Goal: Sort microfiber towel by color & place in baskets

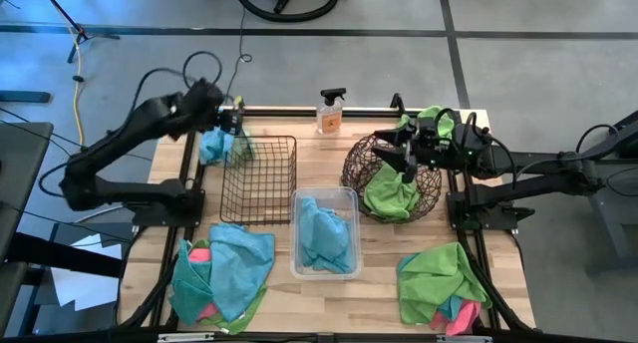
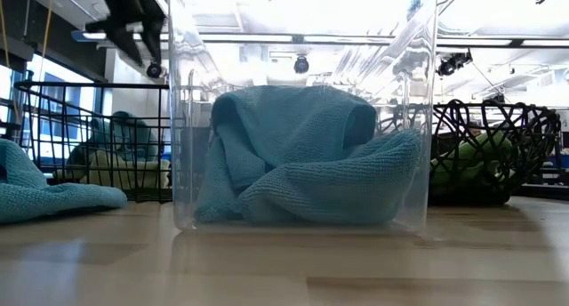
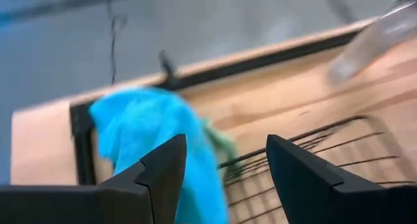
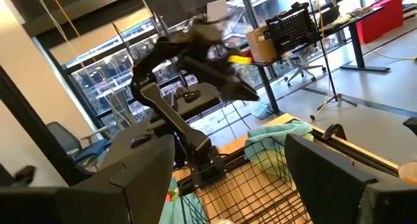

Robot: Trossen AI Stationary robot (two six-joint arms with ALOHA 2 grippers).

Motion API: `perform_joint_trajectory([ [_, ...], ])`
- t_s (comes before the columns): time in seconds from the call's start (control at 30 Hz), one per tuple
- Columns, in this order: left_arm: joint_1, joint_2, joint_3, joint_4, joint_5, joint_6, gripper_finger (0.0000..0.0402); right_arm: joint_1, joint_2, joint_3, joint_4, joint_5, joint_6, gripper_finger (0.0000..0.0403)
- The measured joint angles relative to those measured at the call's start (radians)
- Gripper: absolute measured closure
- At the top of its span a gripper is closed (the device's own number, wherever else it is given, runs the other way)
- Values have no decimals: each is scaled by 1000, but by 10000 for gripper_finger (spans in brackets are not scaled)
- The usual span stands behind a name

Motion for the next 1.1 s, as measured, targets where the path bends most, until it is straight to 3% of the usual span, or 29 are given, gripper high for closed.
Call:
perform_joint_trajectory([
  [0.17,188,159,0,13,93,71,202,0,0,0,0,0,16,116],
  [0.33,278,298,0,13,143,107,202,0,0,0,-18,0,16,116],
  [0.5,308,393,0,20,218,122,202,0,0,0,-79,16,31,116],
  [0.73,320,441,0,31,163,108,202,0,0,0,-152,21,63,116],
  [1.1,320,554,1,27,177,175,202,0,0,0,-166,20,92,116],
])
